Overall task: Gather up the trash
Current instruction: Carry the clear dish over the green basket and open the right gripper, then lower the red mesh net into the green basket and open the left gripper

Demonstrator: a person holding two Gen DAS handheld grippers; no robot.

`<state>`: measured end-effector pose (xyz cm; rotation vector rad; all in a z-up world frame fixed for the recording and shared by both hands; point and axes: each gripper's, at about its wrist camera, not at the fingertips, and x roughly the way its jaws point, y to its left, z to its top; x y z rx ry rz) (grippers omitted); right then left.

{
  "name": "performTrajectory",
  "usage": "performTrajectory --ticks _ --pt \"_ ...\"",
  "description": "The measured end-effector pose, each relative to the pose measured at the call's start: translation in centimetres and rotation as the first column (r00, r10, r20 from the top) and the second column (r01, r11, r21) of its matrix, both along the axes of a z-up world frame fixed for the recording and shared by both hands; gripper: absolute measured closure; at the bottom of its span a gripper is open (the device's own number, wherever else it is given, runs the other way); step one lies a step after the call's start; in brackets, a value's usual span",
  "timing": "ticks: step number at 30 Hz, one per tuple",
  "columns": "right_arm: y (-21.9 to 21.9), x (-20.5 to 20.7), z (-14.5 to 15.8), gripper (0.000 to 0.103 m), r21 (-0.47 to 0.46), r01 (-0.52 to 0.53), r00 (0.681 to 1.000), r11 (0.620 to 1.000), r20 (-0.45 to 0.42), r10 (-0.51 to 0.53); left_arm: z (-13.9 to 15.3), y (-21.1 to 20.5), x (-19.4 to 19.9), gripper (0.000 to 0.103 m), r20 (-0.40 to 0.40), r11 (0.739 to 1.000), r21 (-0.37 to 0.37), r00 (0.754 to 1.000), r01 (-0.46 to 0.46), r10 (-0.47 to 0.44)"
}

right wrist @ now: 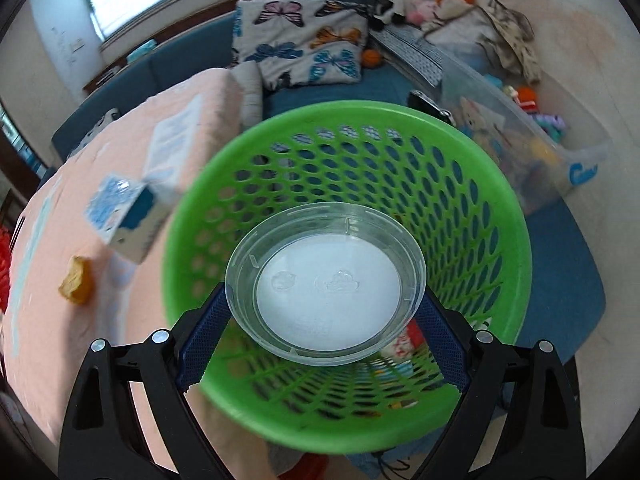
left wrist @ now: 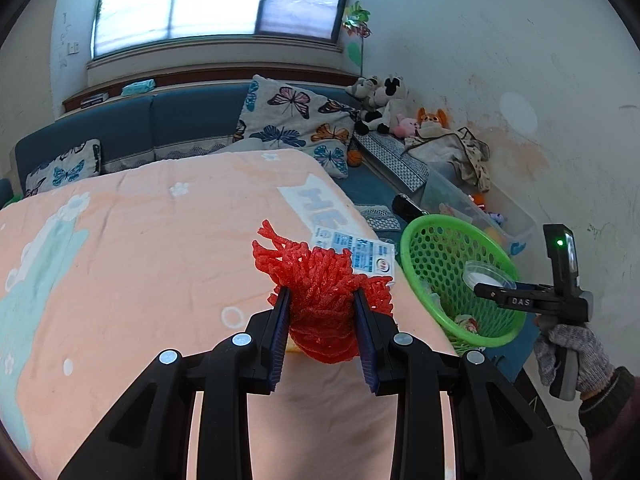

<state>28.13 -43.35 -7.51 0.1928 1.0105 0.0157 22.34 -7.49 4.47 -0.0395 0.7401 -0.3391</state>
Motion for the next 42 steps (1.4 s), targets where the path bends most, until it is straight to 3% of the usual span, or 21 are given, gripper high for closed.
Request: performTrajectory --ticks 13,28,42 --pt "-2.4 1.0 -1.1 0.013 0.008 0.035 0.999 0.999 0.002 -0.035 0.0 -4.8 1.2 0.073 -0.005 0.997 0.015 0.997 0.075 -0.075" --pt "-4.2 -3.3 2.6 0.013 -0.002 0.038 0.996 0.999 0.085 -0.038 -1.7 -11.9 2.9 0.073 -0.068 0.979 0.009 0.977 0.202 -0.201" --pt "-5.8 -6.1 3.8 0.013 -0.004 0.075 0.989 0.997 0.125 -0.073 -3.5 -17.7 4.9 0.069 -0.136 0.961 0.019 0.953 0.276 -0.271"
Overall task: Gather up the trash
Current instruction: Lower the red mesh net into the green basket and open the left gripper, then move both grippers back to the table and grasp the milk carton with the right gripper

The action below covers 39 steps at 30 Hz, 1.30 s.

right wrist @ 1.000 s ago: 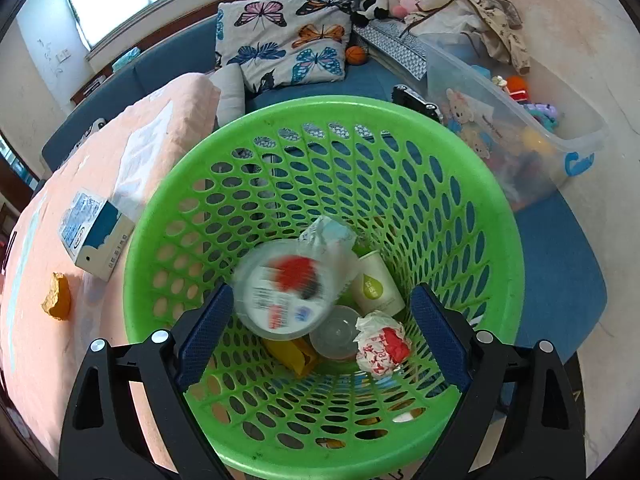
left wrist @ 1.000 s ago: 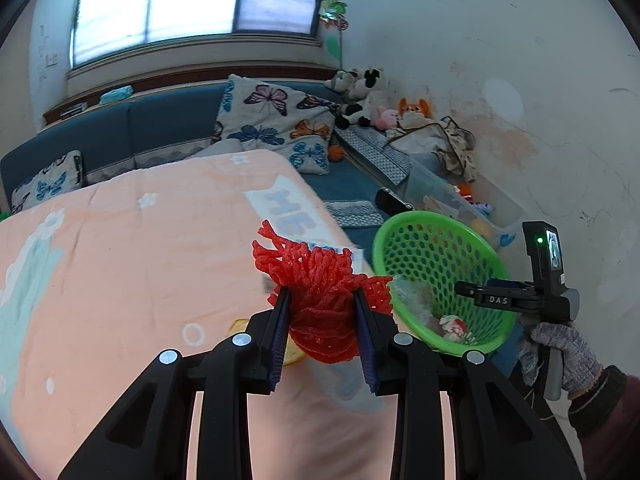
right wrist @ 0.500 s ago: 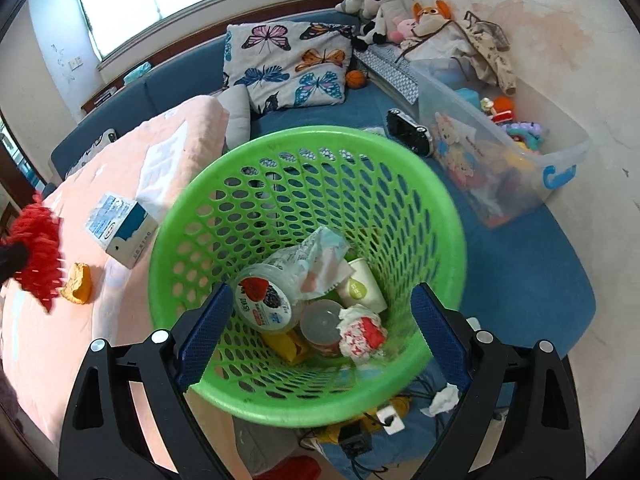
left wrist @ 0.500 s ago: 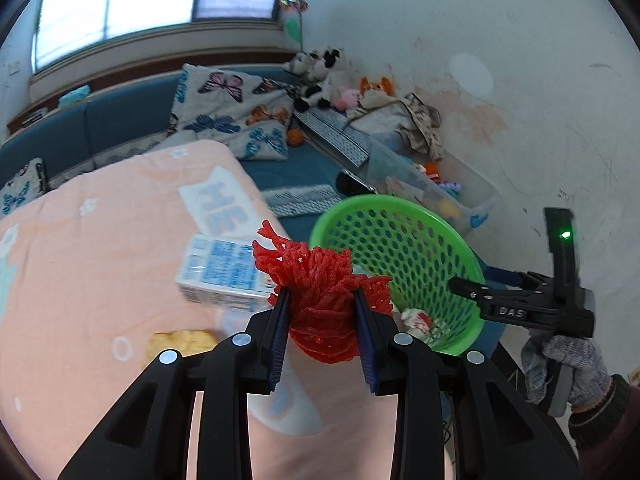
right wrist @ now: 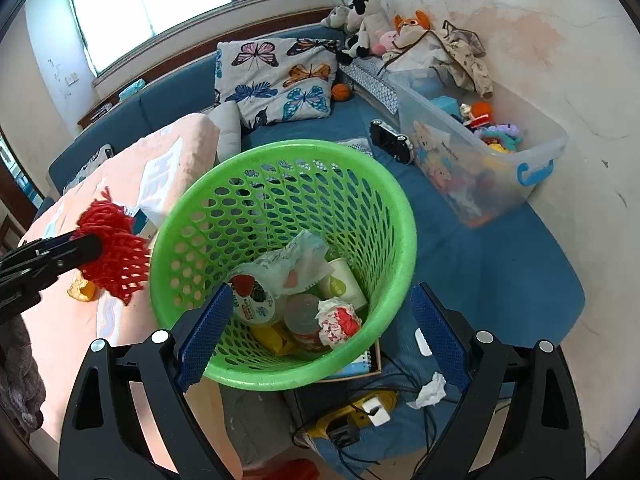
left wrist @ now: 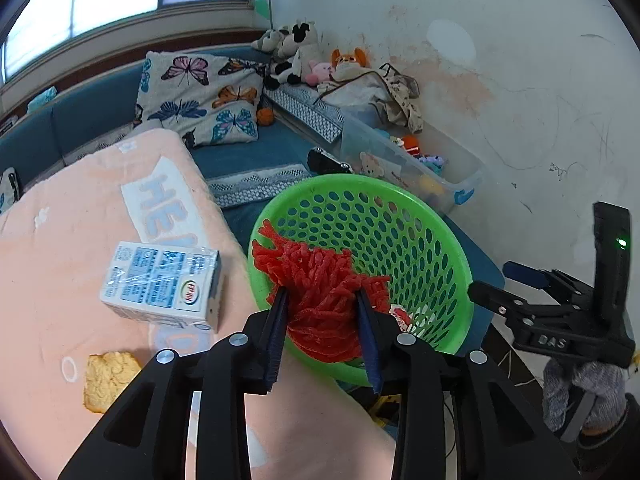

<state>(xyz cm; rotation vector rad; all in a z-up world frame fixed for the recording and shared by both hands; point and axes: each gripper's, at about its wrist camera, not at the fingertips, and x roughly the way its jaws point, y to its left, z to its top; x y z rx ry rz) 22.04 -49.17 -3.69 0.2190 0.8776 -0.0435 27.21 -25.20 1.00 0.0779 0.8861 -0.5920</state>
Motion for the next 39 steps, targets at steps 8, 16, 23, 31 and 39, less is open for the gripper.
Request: performTrajectory --ticks 8,16,23,31,39 --pt "0.5 -0.5 0.4 0.013 0.004 -0.012 1.0 1.0 0.009 0.012 -0.6 -1.4 0.6 0.059 -0.019 1.0 -0.004 1.0 0.011 -0.011" --pt "0.8 -0.7 0.6 0.013 -0.012 -0.009 1.0 1.0 0.017 0.01 -0.3 -1.0 0.7 0.046 0.0 1.0 -0.018 1.0 0.007 -0.007" --pt "1.8 -0.9 0.2 0.013 -0.009 -0.022 1.0 1.0 0.009 0.022 0.6 0.7 -0.1 0.046 0.059 1.0 0.013 0.998 -0.014 0.013" --pt "3.1 -0.7 0.7 0.013 0.0 -0.048 0.999 0.999 0.024 0.048 1.4 4.8 -1.0 0.046 0.095 0.997 0.033 0.993 -0.069 0.066" --pt "5.3 -0.8 1.4 0.013 0.0 -0.091 0.995 0.996 0.038 0.091 2.6 9.0 -2.2 0.046 0.136 0.99 0.036 0.982 -0.139 0.133"
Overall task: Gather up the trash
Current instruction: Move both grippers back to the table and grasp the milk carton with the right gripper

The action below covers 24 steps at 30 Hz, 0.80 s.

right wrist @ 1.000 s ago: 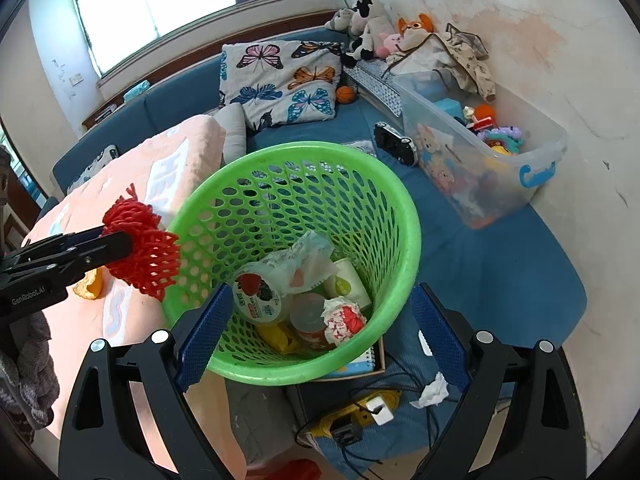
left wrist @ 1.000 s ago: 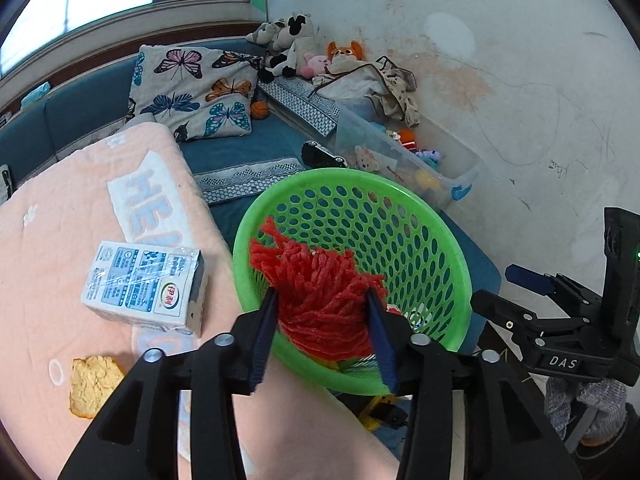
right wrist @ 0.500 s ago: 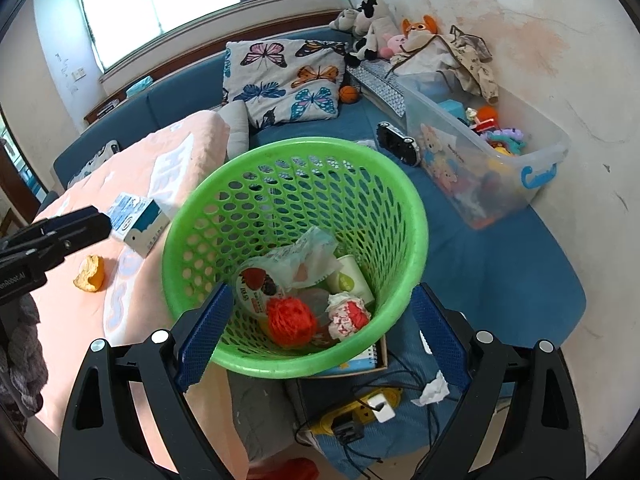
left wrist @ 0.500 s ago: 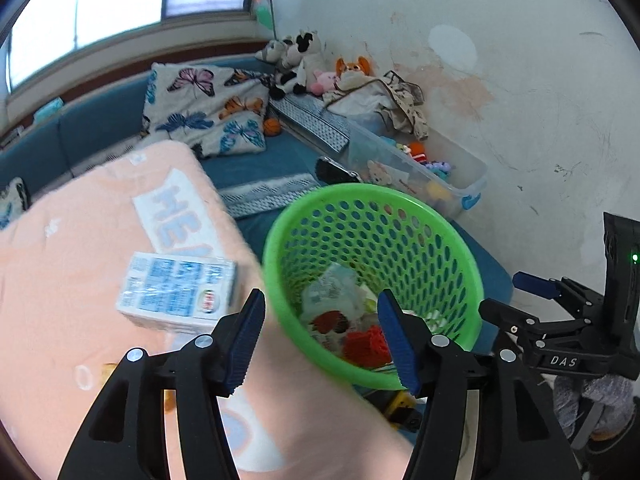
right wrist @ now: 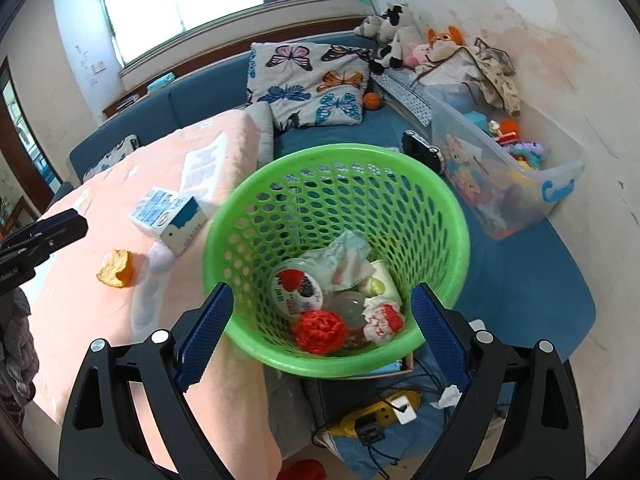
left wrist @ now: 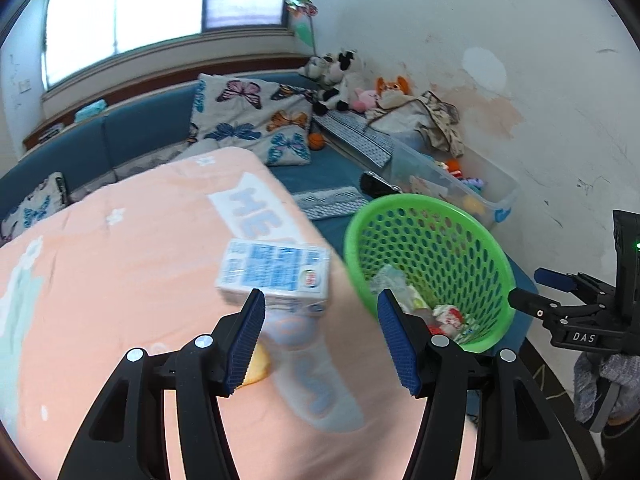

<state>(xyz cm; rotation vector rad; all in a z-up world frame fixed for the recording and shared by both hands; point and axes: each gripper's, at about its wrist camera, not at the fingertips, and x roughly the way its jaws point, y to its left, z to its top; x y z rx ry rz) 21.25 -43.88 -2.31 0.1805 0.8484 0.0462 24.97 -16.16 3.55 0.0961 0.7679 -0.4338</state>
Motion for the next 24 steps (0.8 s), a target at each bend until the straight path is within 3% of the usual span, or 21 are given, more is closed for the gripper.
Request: performTrajectory --ticks 12,24 --pt "5.7 1.1 0.3 0.013 0.009 -0.101 0.995 0.995 0.009 0.101 0.3 8.5 -1.4 0.046 0.013 0.988 -0.013 0.988 -0.151 0.151" --pt "10.9 3.1 0.3 0.013 -0.004 -0.217 0.976 0.976 0.009 0.217 -0.3 13.7 -2.4 0.046 0.005 0.971 -0.017 0.971 -0.241 0.241"
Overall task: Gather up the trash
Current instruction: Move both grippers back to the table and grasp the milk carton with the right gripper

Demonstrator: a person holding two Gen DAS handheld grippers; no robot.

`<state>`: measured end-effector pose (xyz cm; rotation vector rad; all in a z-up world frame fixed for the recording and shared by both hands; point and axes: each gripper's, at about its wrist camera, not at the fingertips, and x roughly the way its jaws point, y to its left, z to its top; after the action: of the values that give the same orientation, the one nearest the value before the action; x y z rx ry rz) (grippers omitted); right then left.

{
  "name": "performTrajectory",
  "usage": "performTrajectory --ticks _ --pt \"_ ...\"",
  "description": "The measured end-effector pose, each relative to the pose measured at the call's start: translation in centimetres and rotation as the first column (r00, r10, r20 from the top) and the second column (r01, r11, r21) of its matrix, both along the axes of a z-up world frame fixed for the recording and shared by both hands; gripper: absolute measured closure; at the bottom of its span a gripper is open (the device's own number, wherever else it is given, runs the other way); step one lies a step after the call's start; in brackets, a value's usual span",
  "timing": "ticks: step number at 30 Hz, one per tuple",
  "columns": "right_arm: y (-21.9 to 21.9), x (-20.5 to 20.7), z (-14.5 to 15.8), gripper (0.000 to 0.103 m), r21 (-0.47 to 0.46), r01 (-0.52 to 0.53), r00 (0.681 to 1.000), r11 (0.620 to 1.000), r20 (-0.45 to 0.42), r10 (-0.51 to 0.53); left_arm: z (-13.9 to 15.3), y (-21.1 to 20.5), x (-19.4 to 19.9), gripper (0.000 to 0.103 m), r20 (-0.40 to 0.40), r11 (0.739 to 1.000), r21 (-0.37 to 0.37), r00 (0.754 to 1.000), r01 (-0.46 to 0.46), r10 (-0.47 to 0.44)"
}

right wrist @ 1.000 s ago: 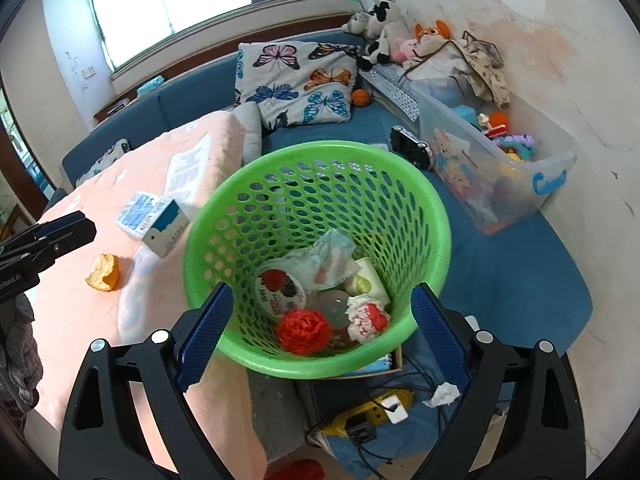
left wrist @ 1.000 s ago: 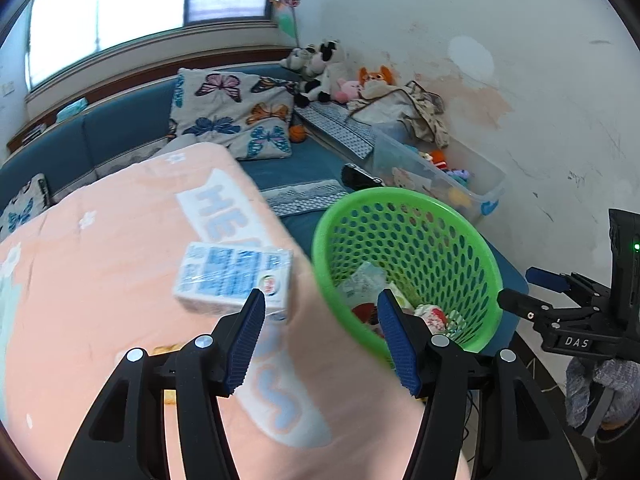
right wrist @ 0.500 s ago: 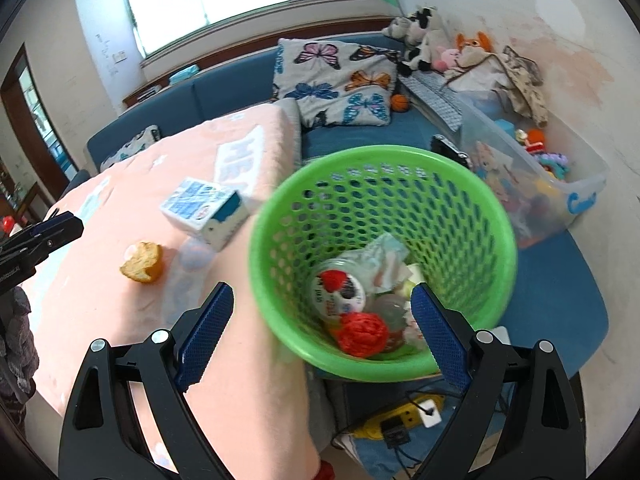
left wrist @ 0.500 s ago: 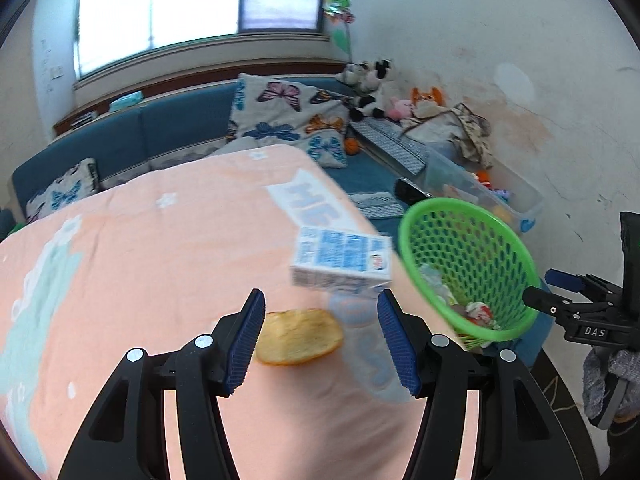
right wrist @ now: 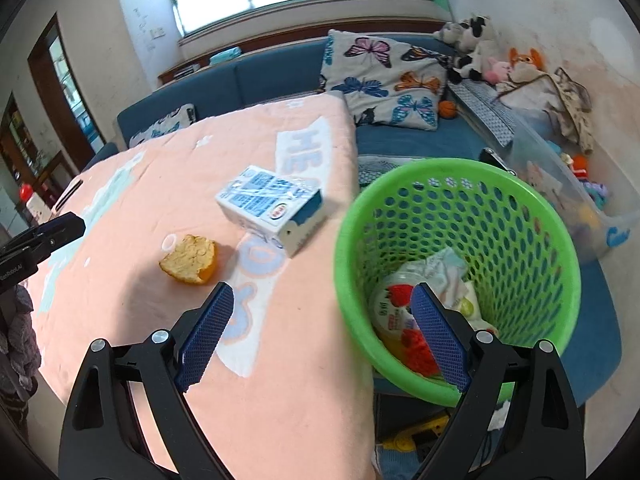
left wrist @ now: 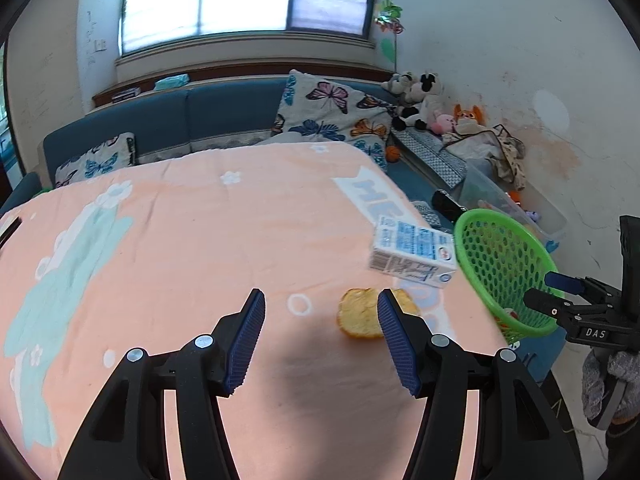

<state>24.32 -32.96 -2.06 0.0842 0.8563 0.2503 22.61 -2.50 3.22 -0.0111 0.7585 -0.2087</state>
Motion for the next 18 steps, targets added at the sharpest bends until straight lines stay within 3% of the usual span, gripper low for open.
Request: performTrajectory --ticks 9,18 --pt "2.3 2.9 0.3 0.014 -0.051 -0.132 0.991 0.99 0.011 0.133 -0.6 2.0 -0.8 0.046 -0.018 0.999 -0.003 0.999 -0.039 0.039" --pt "5.4 7.2 0.1 0.016 -0.104 -0.318 0.948 0.942 -0.019 0.318 -0.9 3.7 -1.1 0.046 -0.029 0.997 -0.018 0.997 -0.072 0.072"
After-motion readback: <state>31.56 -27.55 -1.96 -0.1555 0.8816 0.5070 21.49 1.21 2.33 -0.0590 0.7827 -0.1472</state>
